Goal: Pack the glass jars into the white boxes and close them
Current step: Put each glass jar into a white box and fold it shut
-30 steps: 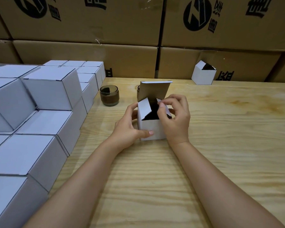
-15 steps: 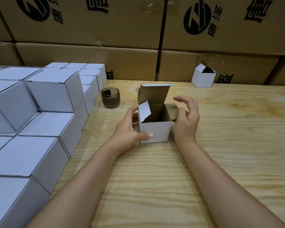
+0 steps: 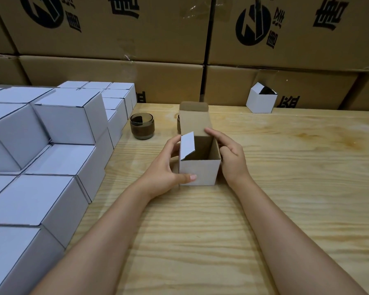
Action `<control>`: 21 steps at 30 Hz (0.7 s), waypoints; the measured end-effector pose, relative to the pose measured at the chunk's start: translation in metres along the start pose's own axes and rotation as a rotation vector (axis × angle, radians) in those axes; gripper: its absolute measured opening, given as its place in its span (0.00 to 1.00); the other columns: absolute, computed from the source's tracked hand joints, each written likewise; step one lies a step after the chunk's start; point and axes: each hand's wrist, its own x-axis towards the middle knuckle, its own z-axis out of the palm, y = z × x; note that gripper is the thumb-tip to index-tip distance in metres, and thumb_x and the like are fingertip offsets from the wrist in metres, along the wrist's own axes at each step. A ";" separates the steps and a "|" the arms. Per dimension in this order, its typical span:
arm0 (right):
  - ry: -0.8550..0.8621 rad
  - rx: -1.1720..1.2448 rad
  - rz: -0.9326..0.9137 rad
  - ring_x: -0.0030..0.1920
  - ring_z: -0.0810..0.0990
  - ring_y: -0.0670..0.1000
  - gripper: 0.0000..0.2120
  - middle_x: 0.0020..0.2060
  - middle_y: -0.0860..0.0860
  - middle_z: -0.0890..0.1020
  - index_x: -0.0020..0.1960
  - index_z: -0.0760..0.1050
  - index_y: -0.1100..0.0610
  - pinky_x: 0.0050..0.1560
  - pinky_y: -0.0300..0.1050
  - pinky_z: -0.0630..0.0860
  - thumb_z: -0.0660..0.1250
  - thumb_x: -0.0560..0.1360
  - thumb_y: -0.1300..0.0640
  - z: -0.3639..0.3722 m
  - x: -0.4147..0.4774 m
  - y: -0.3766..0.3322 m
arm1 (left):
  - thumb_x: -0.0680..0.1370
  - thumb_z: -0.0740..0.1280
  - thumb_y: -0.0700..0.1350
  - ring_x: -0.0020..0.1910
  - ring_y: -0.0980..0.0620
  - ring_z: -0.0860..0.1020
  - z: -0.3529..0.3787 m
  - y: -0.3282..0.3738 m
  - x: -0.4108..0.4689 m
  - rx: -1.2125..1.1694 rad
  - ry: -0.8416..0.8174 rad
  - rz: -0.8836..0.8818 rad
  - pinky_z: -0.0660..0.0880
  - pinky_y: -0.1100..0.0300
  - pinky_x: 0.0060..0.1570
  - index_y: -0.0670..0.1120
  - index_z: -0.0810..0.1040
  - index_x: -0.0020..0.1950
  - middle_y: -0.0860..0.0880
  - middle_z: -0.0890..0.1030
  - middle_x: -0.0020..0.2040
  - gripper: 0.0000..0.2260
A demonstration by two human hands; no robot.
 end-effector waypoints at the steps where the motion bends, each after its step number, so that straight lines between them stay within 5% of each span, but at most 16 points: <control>1: 0.009 -0.004 0.000 0.64 0.74 0.49 0.26 0.60 0.52 0.79 0.59 0.78 0.53 0.66 0.49 0.71 0.51 0.66 0.63 0.000 0.001 0.000 | 0.62 0.78 0.47 0.67 0.59 0.70 0.000 0.000 0.000 0.013 -0.006 0.003 0.71 0.55 0.65 0.68 0.59 0.69 0.57 0.71 0.68 0.43; 6: -0.012 0.025 -0.012 0.53 0.77 0.45 0.24 0.50 0.48 0.81 0.54 0.79 0.57 0.51 0.39 0.72 0.51 0.66 0.63 -0.004 0.000 0.000 | 0.66 0.80 0.39 0.60 0.63 0.75 0.001 -0.002 0.002 0.045 -0.048 0.051 0.72 0.74 0.52 0.75 0.43 0.68 0.54 0.74 0.63 0.55; 13: -0.093 0.048 -0.014 0.48 0.77 0.47 0.22 0.48 0.52 0.80 0.54 0.78 0.56 0.44 0.37 0.74 0.52 0.67 0.63 -0.007 -0.003 -0.004 | 0.65 0.79 0.37 0.57 0.54 0.75 0.000 0.004 0.004 0.052 -0.134 0.013 0.74 0.73 0.44 0.65 0.55 0.65 0.53 0.70 0.61 0.44; 18: -0.069 0.065 0.011 0.51 0.77 0.46 0.23 0.52 0.51 0.80 0.54 0.78 0.54 0.43 0.35 0.75 0.51 0.67 0.62 -0.009 -0.001 -0.004 | 0.65 0.80 0.38 0.59 0.59 0.74 0.008 -0.001 0.002 -0.016 -0.033 0.049 0.73 0.74 0.48 0.69 0.54 0.60 0.55 0.71 0.63 0.43; 21: -0.053 0.045 0.023 0.52 0.77 0.44 0.23 0.52 0.48 0.80 0.54 0.79 0.54 0.43 0.34 0.75 0.51 0.68 0.62 -0.010 -0.003 -0.005 | 0.62 0.81 0.40 0.62 0.55 0.74 0.007 -0.001 0.002 -0.051 0.009 0.048 0.76 0.66 0.55 0.67 0.58 0.62 0.55 0.72 0.64 0.43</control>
